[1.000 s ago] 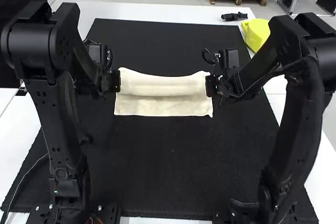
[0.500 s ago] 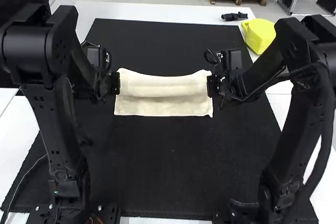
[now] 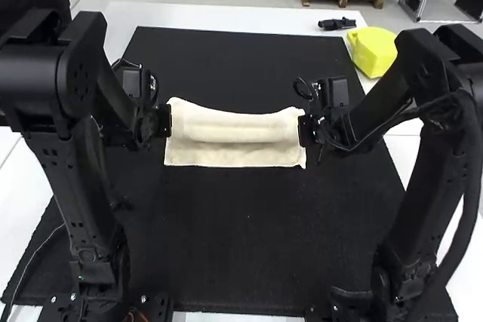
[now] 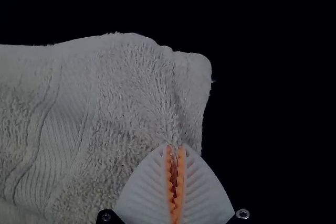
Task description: Fold the towel.
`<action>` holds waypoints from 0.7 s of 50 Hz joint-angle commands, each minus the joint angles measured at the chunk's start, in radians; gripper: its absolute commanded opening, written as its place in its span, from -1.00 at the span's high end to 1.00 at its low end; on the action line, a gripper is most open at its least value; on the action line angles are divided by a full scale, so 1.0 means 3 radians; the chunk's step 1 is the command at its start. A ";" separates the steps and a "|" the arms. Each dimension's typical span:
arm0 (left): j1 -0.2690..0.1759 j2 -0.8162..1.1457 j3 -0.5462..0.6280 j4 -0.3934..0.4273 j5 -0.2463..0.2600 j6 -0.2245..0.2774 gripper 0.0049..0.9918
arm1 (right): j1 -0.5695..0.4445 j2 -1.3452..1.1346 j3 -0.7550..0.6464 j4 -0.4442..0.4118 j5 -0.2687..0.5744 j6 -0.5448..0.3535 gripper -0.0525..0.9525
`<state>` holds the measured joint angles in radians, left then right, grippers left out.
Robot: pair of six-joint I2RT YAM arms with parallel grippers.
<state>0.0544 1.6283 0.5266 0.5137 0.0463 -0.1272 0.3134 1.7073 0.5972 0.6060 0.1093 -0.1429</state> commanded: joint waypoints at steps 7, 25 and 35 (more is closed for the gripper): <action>0.0120 -0.0105 -0.0104 0.0042 -0.0221 0.0087 0.96 | -0.0022 -0.0184 -0.0104 0.0036 0.0280 -0.0045 0.91; 0.0120 -0.0263 -0.0196 0.0031 -0.0190 0.0107 0.96 | -0.0012 -0.0291 -0.0247 0.0097 0.0280 -0.0066 0.91; 0.0120 -0.0386 -0.0257 0.0016 -0.0185 0.0117 0.96 | -0.0002 -0.0435 -0.0303 0.0092 0.0285 -0.0061 0.91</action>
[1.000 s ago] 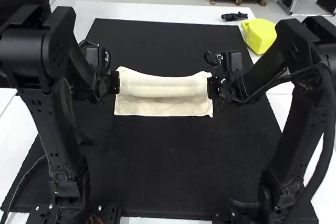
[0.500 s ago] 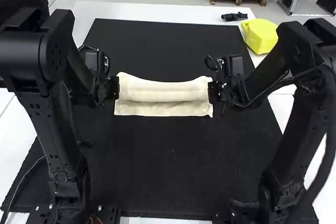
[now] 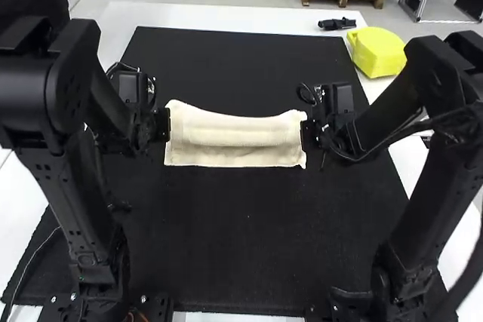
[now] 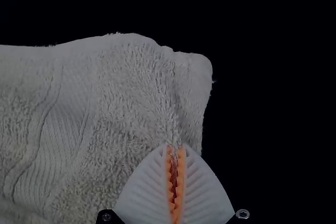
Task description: Fold the towel.
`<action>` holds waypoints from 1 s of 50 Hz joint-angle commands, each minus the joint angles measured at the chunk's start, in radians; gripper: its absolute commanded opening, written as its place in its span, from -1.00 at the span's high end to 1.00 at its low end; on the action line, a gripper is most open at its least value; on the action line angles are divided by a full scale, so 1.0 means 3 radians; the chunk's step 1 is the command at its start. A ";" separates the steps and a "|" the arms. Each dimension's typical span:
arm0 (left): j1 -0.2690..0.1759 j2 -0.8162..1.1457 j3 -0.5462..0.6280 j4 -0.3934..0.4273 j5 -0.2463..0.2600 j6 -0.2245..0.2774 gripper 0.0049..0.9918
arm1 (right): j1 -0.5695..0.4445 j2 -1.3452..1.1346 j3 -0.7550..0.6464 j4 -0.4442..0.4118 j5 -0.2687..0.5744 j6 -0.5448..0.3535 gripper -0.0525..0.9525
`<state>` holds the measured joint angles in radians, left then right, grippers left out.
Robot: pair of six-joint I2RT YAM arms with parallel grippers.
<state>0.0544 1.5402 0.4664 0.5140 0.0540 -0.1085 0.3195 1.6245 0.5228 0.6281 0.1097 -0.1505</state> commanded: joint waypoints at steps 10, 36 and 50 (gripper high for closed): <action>0.0120 -0.0123 -0.0113 0.0015 -0.0175 0.0065 0.96 | 0.0019 -0.0235 -0.0132 0.0013 0.0304 -0.0035 0.91; 0.0120 -0.0128 -0.0169 0.0020 -0.0159 0.0127 0.96 | 0.0080 -0.0220 -0.0209 0.0013 0.0340 -0.0030 0.91; 0.0110 -0.0118 -0.0276 -0.0026 -0.0154 0.0152 0.96 | 0.0075 -0.0189 -0.0255 -0.0007 0.0345 -0.0030 0.91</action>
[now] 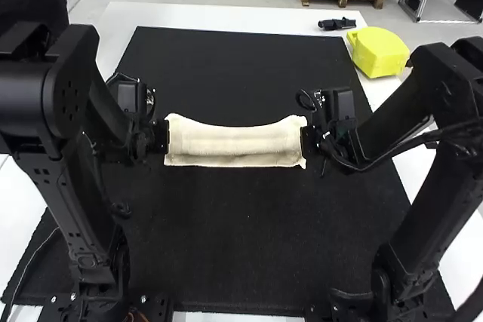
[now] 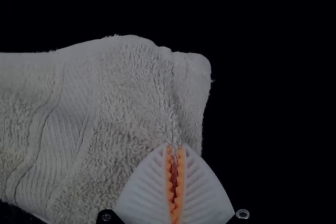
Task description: Fold the towel.
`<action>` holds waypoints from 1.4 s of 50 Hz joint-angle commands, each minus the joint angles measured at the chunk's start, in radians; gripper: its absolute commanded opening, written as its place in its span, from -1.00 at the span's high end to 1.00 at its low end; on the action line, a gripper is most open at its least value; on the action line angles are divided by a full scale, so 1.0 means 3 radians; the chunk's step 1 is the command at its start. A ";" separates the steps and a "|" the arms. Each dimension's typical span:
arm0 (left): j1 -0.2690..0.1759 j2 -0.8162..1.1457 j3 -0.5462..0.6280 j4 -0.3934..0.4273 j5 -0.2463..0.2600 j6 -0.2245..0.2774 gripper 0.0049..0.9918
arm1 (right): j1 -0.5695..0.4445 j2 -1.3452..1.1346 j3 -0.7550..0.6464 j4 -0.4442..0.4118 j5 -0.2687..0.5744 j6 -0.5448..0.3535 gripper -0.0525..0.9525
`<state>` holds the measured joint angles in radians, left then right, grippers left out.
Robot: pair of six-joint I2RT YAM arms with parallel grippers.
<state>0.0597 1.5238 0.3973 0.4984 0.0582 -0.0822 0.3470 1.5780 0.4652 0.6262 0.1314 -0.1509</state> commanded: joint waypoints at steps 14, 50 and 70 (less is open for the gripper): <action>0.0092 -0.0058 -0.0066 -0.0015 -0.0143 0.0116 0.96 | -0.0011 0.0027 -0.0042 -0.0052 0.0262 -0.0039 0.91; 0.0103 -0.0038 -0.0215 0.0139 -0.0153 0.0177 -0.13 | -0.0011 0.0329 -0.0114 -0.0042 0.0365 -0.0131 -0.66; 0.0108 -0.0022 -0.0205 0.0307 -0.0266 0.0172 -0.84 | -0.0037 0.0334 -0.0134 0.0408 0.0339 -0.0249 -0.91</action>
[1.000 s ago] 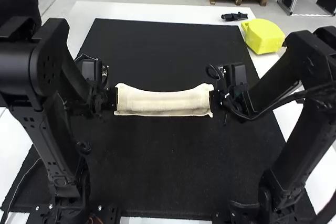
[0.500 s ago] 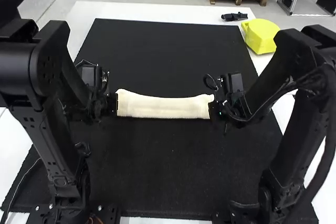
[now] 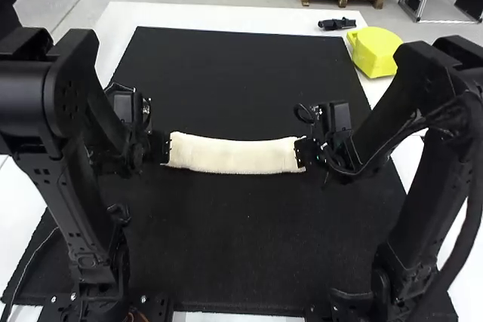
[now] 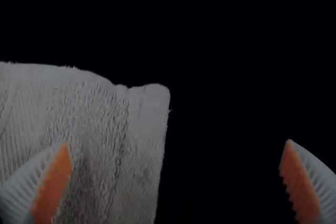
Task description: Fold the towel.
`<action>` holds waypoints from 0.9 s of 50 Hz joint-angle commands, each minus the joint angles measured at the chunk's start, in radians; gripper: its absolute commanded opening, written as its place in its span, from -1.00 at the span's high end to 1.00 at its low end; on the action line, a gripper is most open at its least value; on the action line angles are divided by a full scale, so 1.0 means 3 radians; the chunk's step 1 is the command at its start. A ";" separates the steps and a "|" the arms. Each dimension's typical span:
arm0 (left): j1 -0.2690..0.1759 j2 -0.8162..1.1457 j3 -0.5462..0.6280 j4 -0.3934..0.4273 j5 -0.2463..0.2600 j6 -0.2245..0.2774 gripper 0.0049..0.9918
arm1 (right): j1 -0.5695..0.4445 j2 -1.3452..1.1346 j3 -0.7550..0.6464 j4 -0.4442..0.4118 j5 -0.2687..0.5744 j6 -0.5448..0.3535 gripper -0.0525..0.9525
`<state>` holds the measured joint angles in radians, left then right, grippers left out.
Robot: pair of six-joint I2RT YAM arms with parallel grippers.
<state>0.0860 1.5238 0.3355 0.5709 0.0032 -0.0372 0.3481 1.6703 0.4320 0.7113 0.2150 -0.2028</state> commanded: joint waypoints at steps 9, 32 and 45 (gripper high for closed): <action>0.0081 0.0024 0.0007 0.0250 -0.0098 0.0022 -0.92 | -0.0071 0.0037 0.0007 0.0278 0.0020 -0.0117 -0.91; 0.0312 0.0182 0.0175 0.0429 -0.0072 0.0093 -0.94 | -0.0199 0.0384 0.0483 0.0104 -0.0420 0.0103 -0.91; 0.0312 0.0177 0.0186 0.0429 -0.0072 0.0098 -0.93 | -0.0194 0.0333 0.0754 -0.0530 -0.0865 0.0732 -0.91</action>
<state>0.1719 1.5837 0.3645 0.6945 -0.0120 -0.0223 0.2970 1.7866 0.6285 0.5777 0.0280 -0.0853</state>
